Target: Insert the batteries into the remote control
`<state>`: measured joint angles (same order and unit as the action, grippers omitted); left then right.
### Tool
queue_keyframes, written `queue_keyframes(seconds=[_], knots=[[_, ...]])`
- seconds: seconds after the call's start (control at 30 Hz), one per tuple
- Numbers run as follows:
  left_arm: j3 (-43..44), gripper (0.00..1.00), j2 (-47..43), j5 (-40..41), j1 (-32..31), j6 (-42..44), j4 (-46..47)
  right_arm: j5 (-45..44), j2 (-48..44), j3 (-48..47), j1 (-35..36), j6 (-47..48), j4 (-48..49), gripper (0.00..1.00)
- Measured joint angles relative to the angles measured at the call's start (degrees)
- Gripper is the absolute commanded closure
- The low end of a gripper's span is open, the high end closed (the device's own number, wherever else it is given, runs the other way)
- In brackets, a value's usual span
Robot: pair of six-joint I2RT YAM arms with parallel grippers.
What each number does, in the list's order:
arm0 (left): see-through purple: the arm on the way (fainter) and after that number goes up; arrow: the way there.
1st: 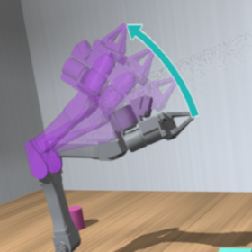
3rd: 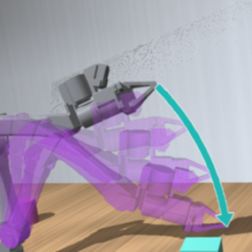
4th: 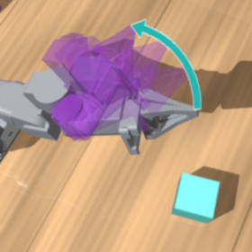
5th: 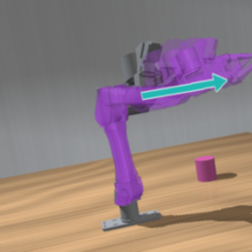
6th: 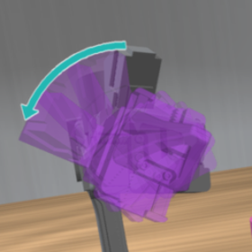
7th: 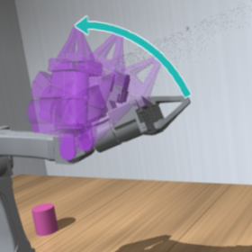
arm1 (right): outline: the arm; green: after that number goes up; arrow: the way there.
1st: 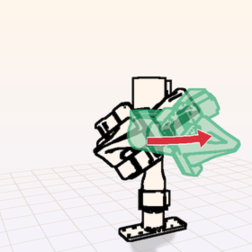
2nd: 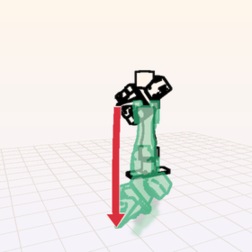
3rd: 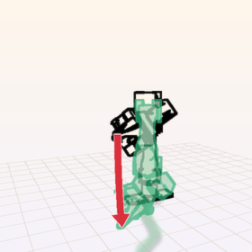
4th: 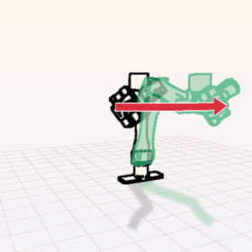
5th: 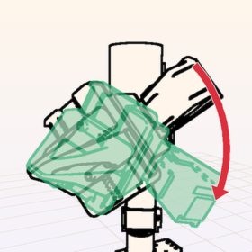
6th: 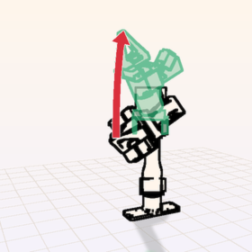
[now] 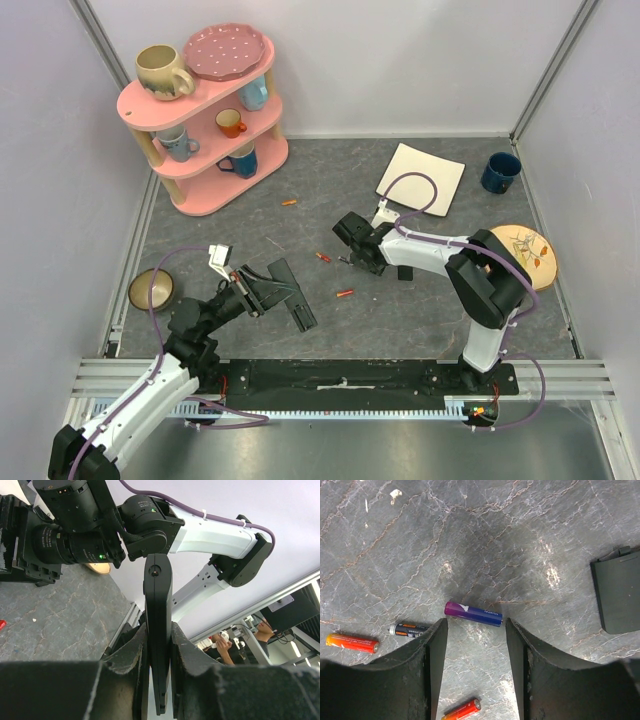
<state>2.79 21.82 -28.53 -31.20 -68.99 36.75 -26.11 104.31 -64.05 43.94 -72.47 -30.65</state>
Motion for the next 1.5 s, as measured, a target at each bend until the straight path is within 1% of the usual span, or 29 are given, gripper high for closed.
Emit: queue_keyframes(seconds=[0.13, 0.27, 0.33, 0.4, 0.43, 0.5, 0.53, 0.6, 0.63, 0.73, 0.8, 1.03, 1.5], knots=[[0.0, 0.98, -0.1, 0.0, 0.0, 0.0, -0.3, -0.3, 0.1, 0.0, 0.1, 0.0, -0.2, 0.45], [0.0, 0.98, -0.1, 0.0, 0.0, 0.0, -0.3, -0.6, 0.1, 0.0, 0.1, 0.1, -0.5, 0.52], [0.0, 0.98, -0.1, 0.0, 0.0, 0.0, -0.3, -0.7, 0.1, 0.0, 0.1, 0.5, -0.8, 0.52], [0.0, 0.98, -0.1, 0.0, 0.0, 0.0, -0.3, -0.8, 0.1, 0.0, 0.1, 1.0, -0.9, 0.48], [0.0, 0.98, -0.1, 0.0, 0.0, 0.0, -0.4, -0.8, 0.1, 0.0, 0.2, 1.2, -0.9, 0.41], [0.0, 0.98, -0.1, 0.0, 0.0, 0.0, -0.5, -0.8, 0.2, -0.1, 0.2, 1.6, -0.7, 0.33], [0.0, 0.98, -0.1, 0.0, 0.0, 0.0, -0.5, -0.8, 0.2, -0.3, 0.2, 1.9, -0.5, 0.27], [0.0, 0.98, -0.1, 0.0, 0.0, 0.0, -0.5, -0.7, 0.5, -0.7, 0.3, 2.4, -0.2, 0.22], [0.0, 0.98, -0.1, 0.0, 0.0, 0.0, -0.5, -0.7, 0.6, -0.9, 0.3, 2.5, -0.2, 0.17], [0.0, 0.98, -0.1, 0.0, 0.0, 0.0, -0.5, -0.6, 0.9, -1.5, 0.6, 3.0, -0.3, 0.16], [0.0, 0.98, -0.1, 0.0, 0.0, 0.0, -0.5, -0.6, 1.2, -1.9, 0.7, 3.0, -0.6, 0.17], [0.0, 0.98, -0.1, 0.0, 0.0, 0.0, -0.7, -0.7, 2.4, -3.5, 0.8, 1.5, -3.1, 0.29], [0.0, 0.98, -1.9, -0.1, 0.0, 0.0, -1.1, -1.3, 4.9, -7.0, 0.4, -1.7, -8.0, 0.36]])
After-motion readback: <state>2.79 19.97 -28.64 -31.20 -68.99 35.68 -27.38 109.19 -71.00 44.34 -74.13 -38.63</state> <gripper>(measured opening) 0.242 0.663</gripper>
